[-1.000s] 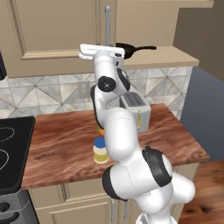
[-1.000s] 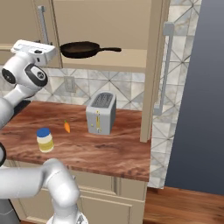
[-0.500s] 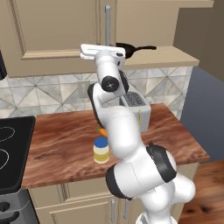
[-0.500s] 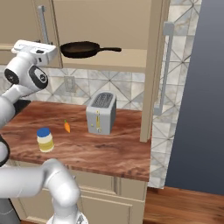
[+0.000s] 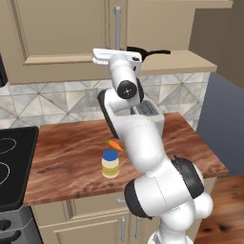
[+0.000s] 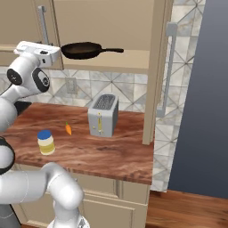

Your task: Pick the pan from the cabinet and place it on the stove. Then turn on the stove burner for the pan.

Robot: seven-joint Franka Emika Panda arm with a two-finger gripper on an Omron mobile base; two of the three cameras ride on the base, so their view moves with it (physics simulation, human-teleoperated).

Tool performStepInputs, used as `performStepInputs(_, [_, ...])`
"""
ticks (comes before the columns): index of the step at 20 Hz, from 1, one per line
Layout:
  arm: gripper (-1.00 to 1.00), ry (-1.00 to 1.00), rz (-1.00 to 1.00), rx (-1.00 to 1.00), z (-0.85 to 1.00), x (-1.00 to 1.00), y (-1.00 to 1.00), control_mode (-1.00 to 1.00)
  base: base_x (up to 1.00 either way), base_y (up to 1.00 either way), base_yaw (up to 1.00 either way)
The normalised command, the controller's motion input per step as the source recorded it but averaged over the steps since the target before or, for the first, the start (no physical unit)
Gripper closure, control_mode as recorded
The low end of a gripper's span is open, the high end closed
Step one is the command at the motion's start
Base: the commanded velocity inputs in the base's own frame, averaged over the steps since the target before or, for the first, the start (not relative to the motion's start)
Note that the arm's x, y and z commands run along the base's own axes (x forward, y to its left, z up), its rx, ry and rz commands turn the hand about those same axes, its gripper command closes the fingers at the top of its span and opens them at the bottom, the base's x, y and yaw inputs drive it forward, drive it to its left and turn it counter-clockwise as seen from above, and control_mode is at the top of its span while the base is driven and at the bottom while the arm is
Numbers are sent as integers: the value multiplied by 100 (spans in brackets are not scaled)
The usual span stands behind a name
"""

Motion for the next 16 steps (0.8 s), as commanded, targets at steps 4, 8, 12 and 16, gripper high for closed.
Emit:
performStepInputs(4, [100, 0, 0, 0, -5, 0, -31, -100, 0, 0, 0])
performStepInputs(8, [100, 3, 0, 0, -7, 1, -19, -100, 0, 0, 0])
performStepInputs(12, [100, 5, 0, 0, -6, 3, -1, -100, 0, 0, 0])
performStepInputs(16, [100, 2, 0, 0, 0, -12, 8, -100, 0, 0, 0])
